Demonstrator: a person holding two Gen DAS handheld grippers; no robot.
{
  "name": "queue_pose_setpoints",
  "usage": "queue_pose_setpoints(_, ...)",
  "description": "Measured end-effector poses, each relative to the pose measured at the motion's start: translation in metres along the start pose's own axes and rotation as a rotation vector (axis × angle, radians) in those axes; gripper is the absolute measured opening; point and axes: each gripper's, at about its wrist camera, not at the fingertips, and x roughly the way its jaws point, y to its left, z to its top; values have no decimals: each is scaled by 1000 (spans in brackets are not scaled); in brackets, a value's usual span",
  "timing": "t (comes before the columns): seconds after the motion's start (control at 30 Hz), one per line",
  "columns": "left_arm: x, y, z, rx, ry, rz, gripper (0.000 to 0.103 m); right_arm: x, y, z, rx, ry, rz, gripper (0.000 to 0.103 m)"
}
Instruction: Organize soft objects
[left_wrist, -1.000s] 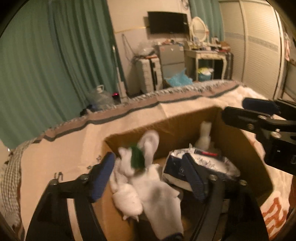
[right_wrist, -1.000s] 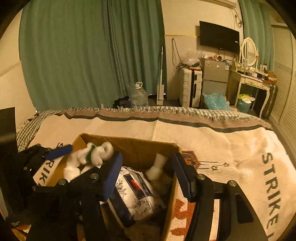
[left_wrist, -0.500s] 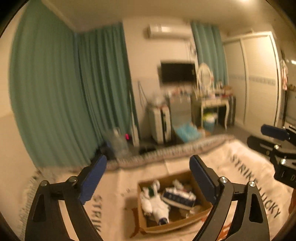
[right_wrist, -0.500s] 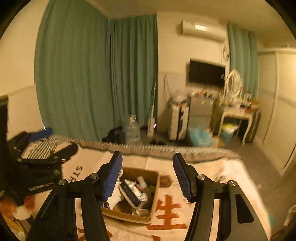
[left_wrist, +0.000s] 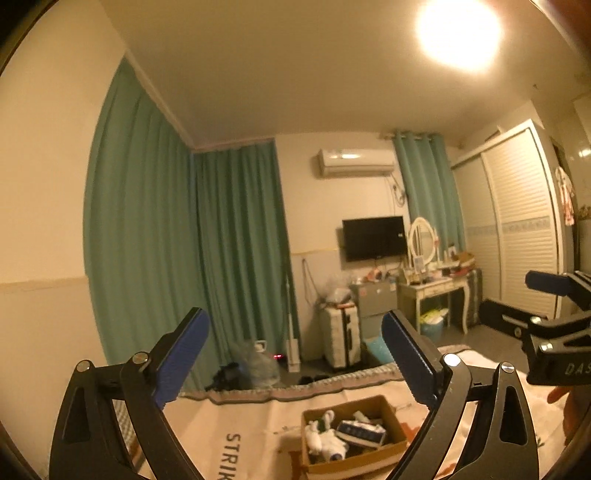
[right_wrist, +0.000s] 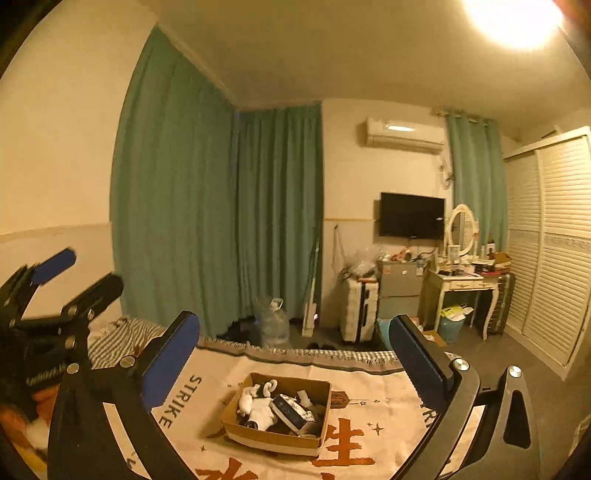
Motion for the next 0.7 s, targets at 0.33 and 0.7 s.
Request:
queue_pose_setpoints(0.33, 33, -4, -84, -46, 172, 34, 96, 38, -9, -96, 71, 53, -19, 103)
queue_pose_setpoints(0.7, 52, -9, -161, -98, 305, 4, 96, 94, -3, -168, 52, 173, -20, 103)
